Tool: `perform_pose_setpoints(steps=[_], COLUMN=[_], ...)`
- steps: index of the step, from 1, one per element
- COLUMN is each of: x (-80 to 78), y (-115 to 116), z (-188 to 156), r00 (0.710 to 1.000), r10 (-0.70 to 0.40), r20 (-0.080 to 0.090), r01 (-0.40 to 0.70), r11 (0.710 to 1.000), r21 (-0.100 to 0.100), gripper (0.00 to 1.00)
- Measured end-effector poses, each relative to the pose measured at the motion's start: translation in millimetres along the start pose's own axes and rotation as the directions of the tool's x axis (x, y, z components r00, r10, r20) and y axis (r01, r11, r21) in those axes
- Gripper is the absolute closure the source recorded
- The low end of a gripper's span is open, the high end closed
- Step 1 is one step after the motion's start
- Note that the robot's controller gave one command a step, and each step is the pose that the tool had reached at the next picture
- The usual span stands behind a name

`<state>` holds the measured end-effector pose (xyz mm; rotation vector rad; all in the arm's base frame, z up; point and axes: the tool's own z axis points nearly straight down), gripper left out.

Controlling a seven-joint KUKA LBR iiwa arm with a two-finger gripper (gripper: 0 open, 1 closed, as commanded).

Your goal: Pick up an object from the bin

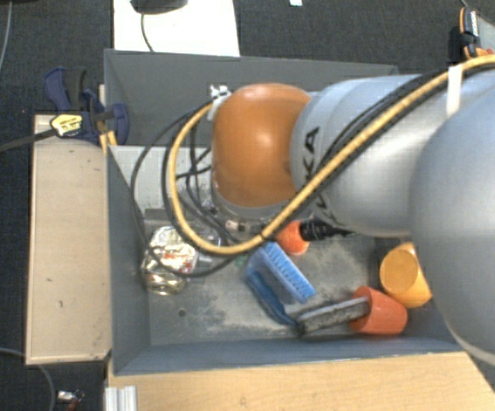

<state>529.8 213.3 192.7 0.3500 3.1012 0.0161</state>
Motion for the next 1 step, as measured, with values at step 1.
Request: perform_pose_setpoints(steps=[1], x=[32.5], y=[-25.1], z=[-10.0], r00=[0.999], r10=[-0.033], r20=[-0.011], r01=[0.033], r11=[0.999], r21=[0.008], gripper=[1.0])
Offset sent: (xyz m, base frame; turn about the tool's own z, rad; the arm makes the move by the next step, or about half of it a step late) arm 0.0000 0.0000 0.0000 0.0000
